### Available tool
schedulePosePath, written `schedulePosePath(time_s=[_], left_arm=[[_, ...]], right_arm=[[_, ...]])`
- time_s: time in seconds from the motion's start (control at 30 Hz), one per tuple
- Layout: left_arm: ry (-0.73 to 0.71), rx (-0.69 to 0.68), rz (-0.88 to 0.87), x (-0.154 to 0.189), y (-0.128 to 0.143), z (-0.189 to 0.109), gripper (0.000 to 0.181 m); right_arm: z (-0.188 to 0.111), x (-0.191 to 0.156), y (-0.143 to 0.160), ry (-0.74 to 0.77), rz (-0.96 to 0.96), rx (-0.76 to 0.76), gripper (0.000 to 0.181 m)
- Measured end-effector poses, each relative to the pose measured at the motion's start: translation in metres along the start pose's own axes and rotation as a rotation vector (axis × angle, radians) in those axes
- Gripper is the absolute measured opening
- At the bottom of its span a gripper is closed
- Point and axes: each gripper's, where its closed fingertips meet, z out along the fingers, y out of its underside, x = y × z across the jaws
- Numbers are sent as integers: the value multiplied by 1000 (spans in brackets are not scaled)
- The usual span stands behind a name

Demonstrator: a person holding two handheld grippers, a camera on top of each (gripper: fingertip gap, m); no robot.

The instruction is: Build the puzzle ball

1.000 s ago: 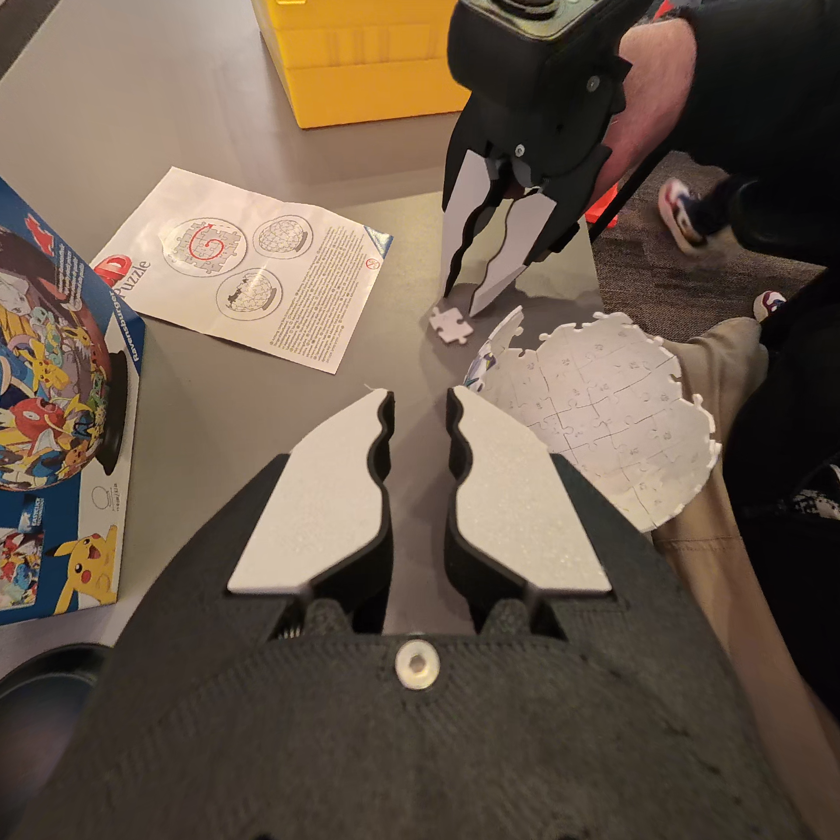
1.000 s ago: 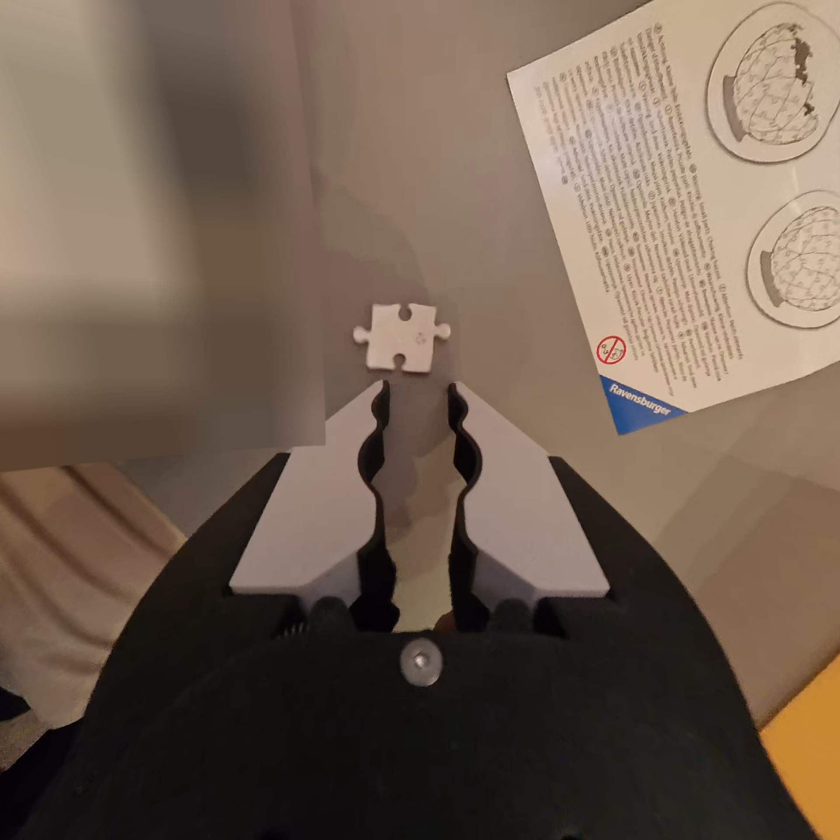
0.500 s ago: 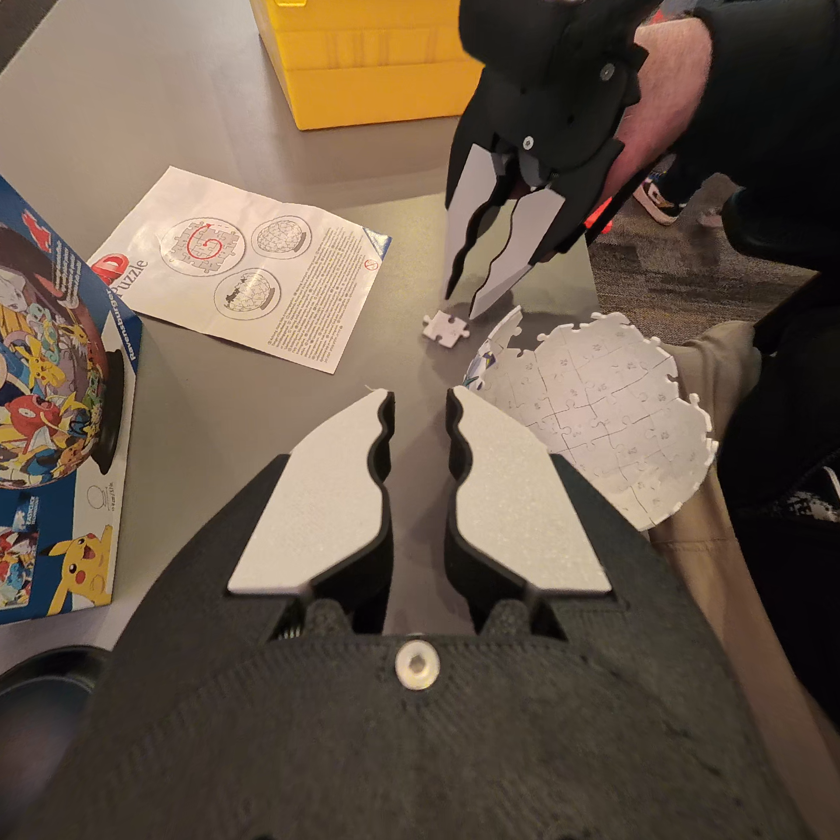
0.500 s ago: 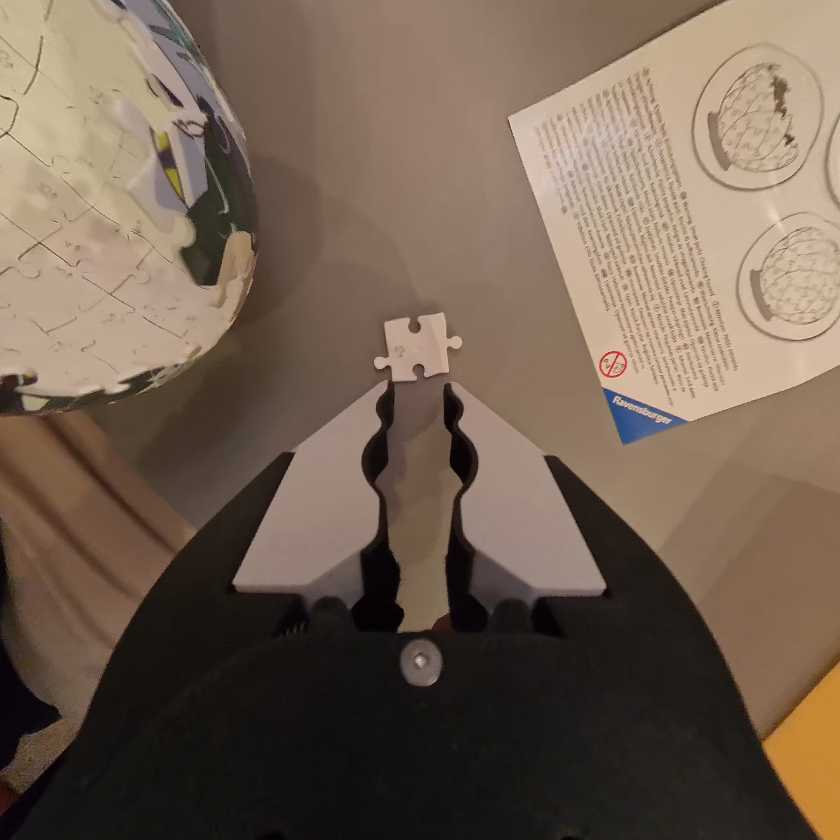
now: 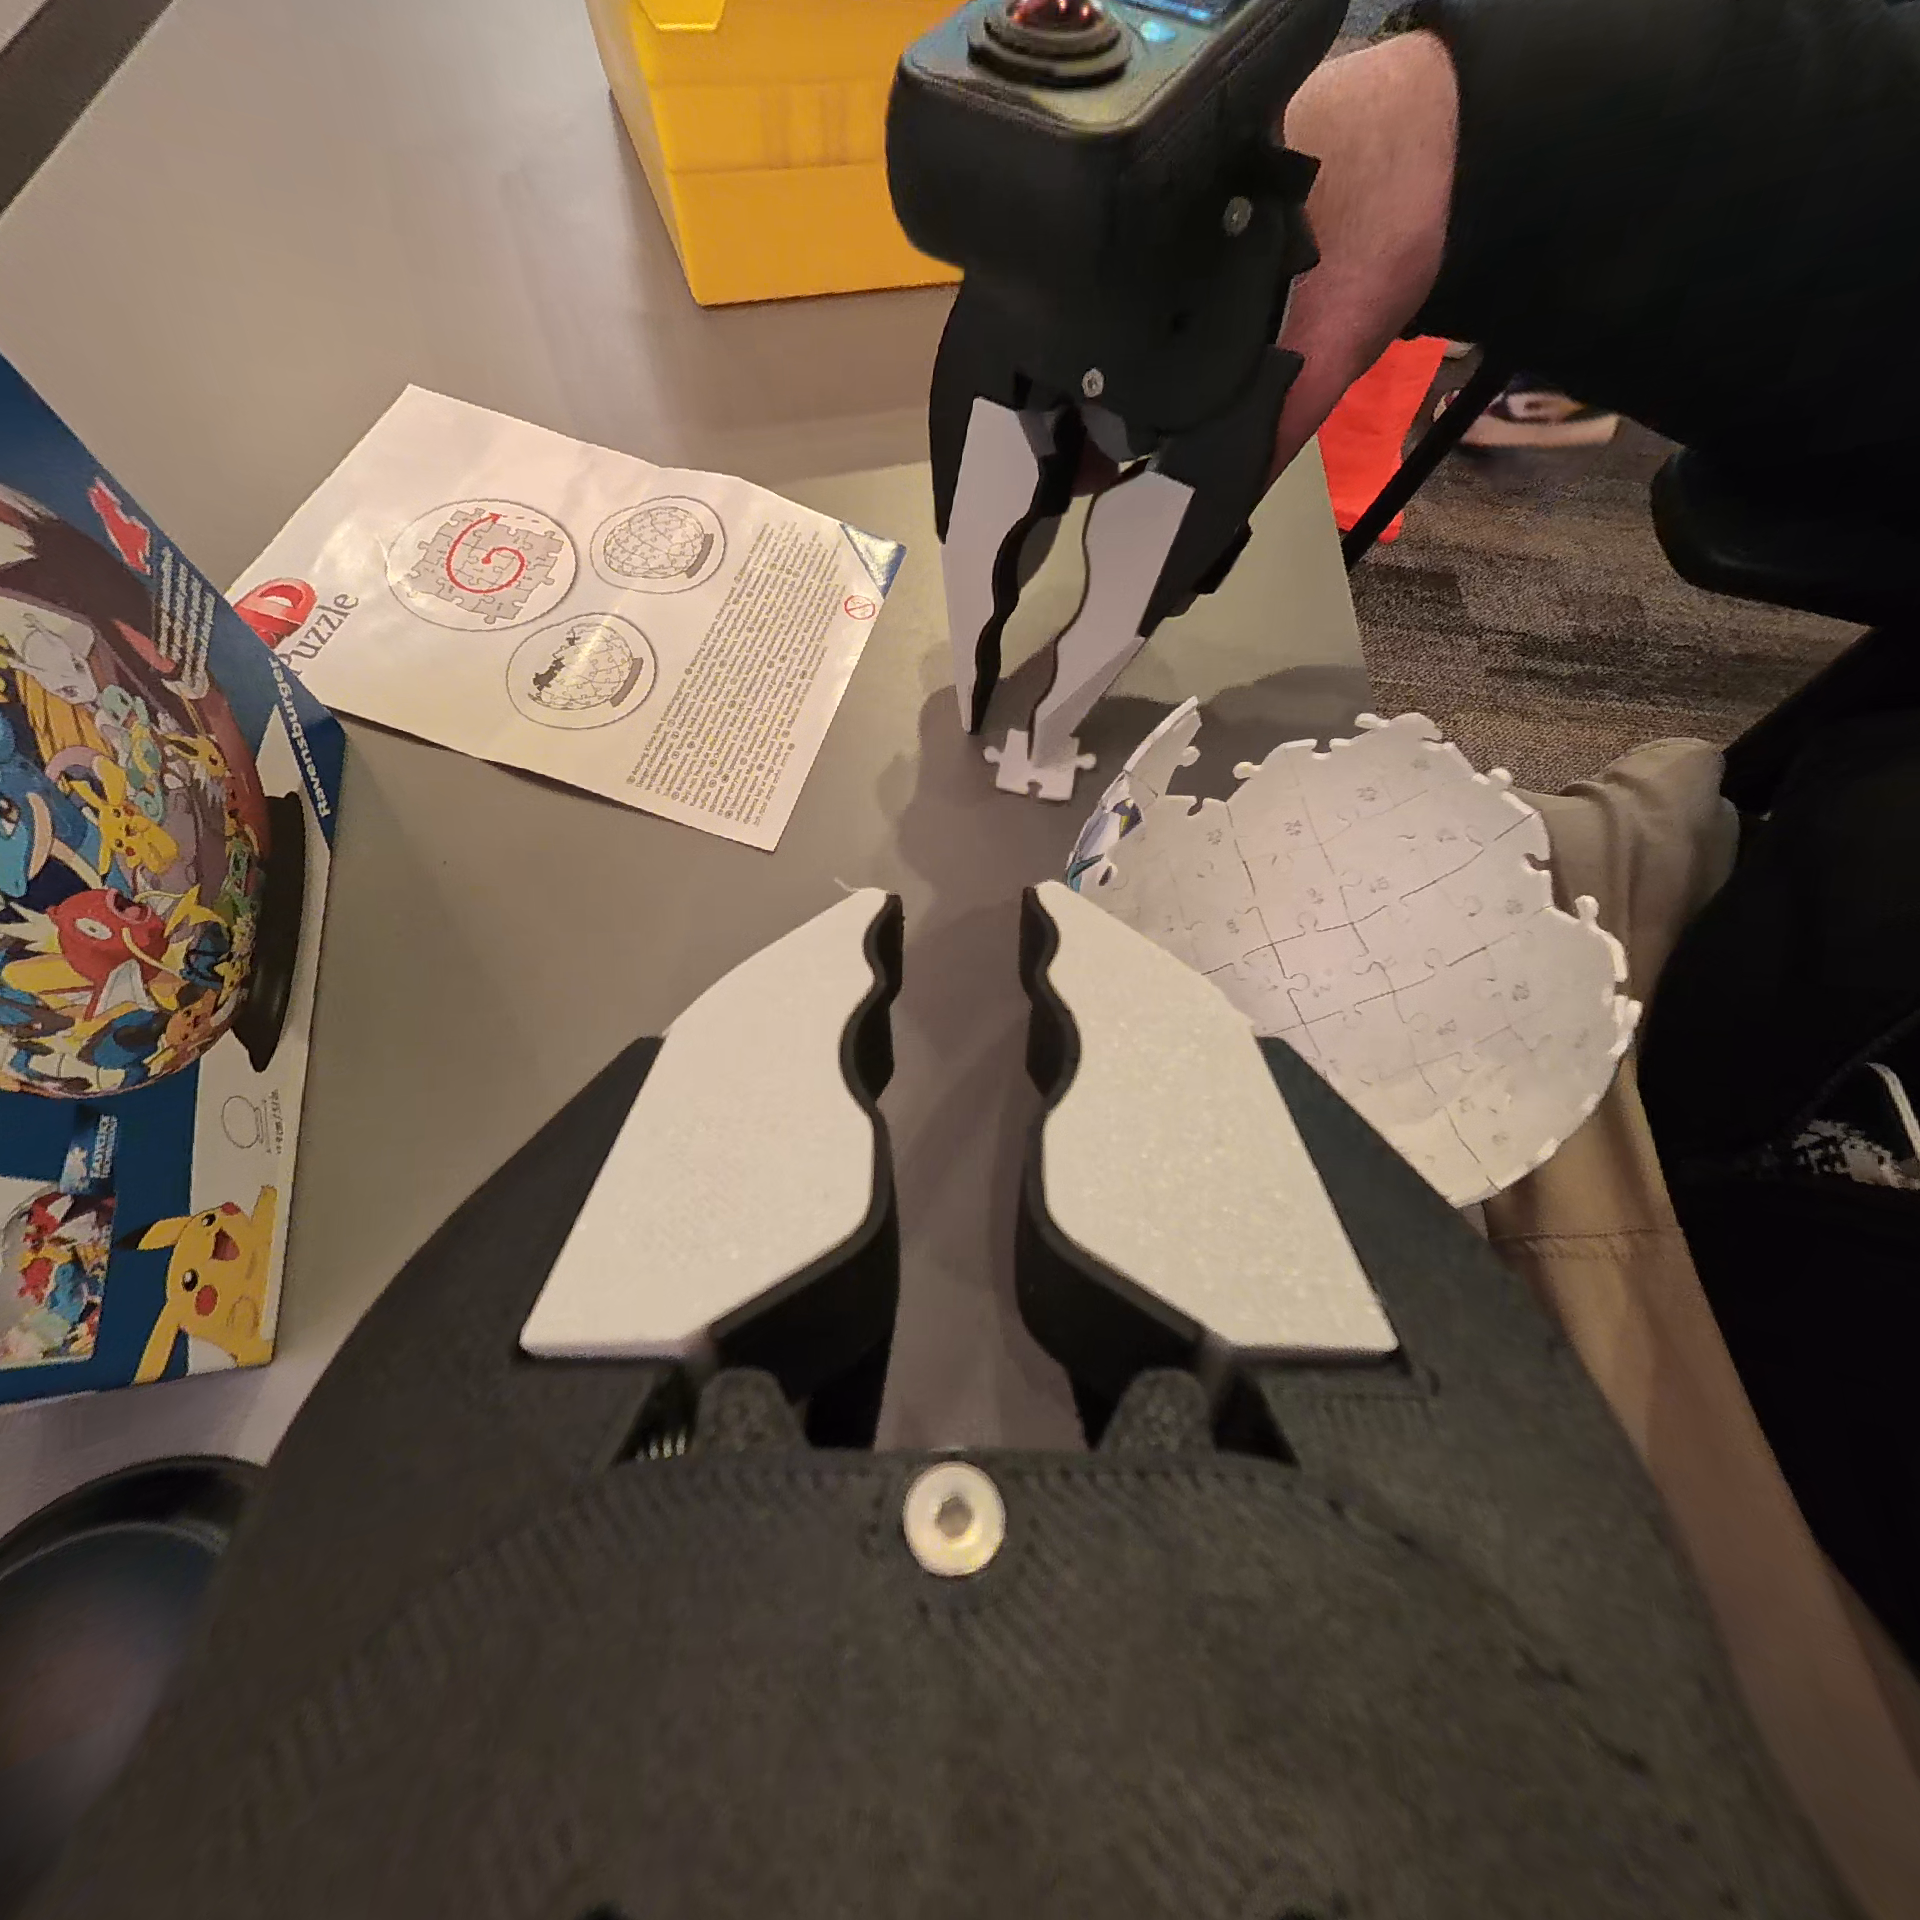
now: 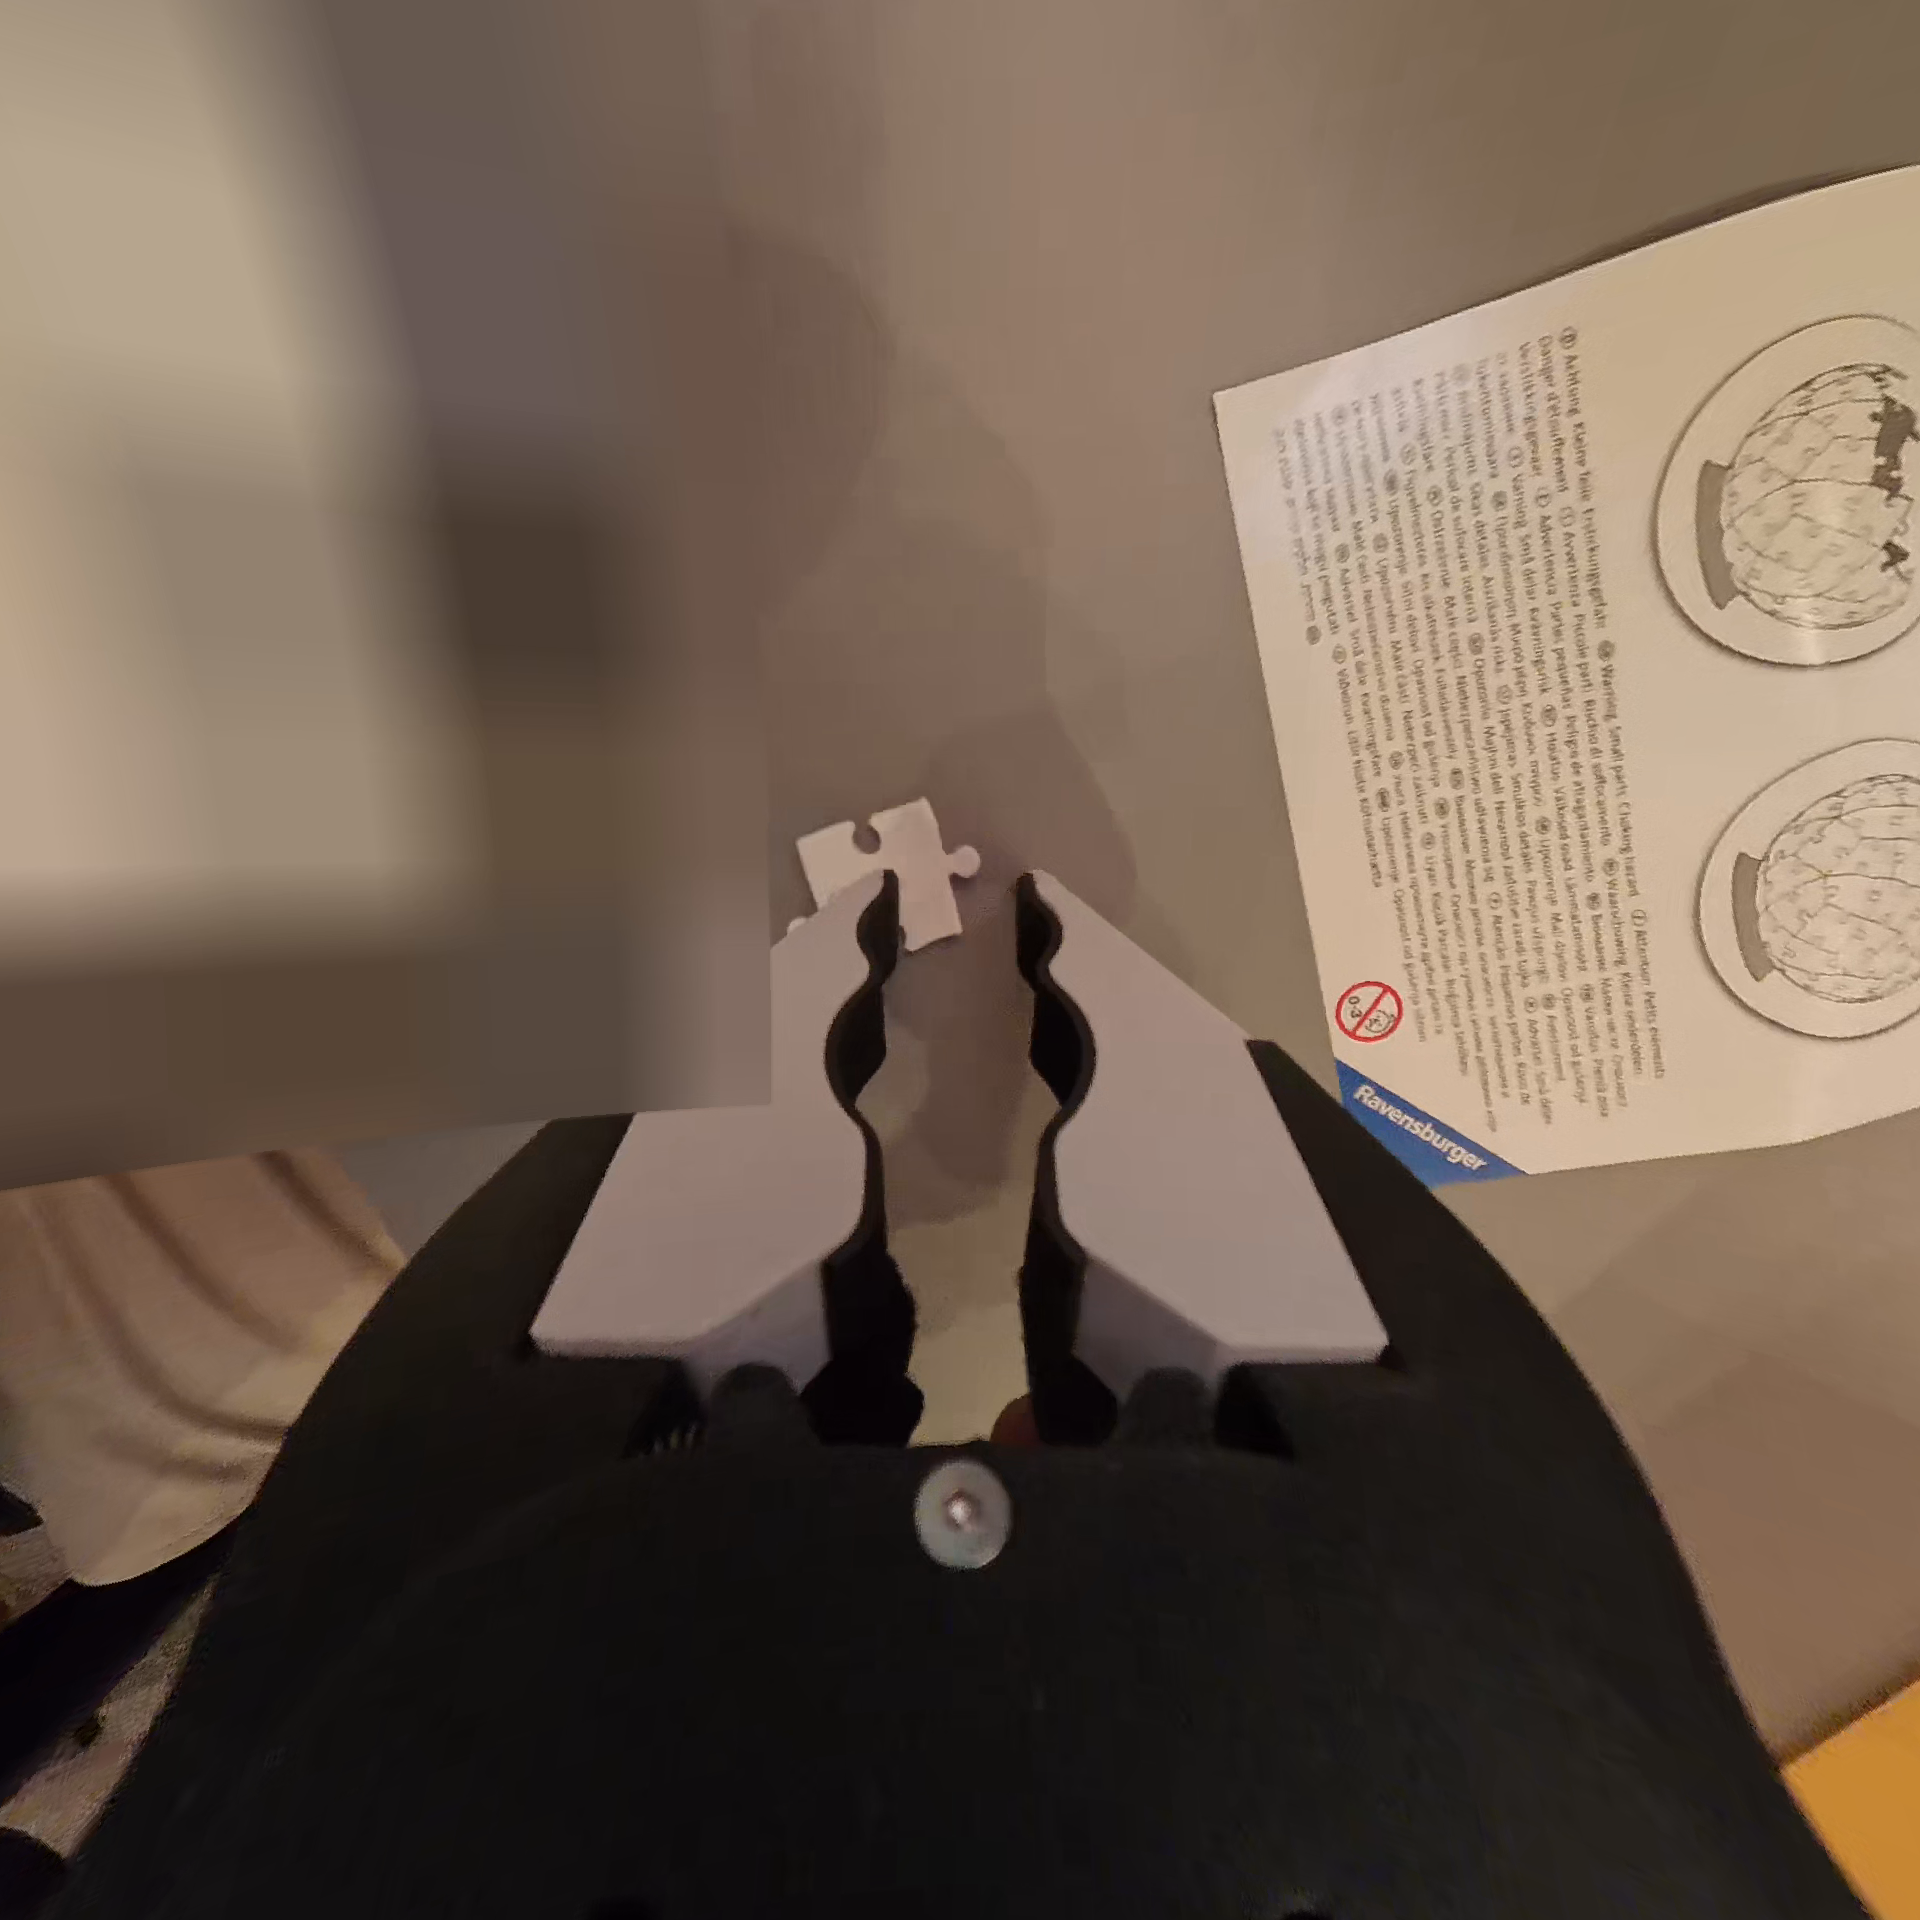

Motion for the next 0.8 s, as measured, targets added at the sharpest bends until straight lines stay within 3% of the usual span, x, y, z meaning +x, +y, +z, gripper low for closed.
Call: schedulePosePath(time_s=[0.13,0.53,0.73,0.8], left_arm=[[8,0,-4,1,1,2,21],[12,4,-2,3,-1,2,21],[13,3,-2,3,-1,2,21],[11,3,-1,3,-1,2,21]], right_arm=[[-1,0,2,-28,60,31,8],[-10,-6,19,26,101,63,0],[-17,-6,11,24,-30,88,25],[-14,-6,13,9,-50,54,26]])
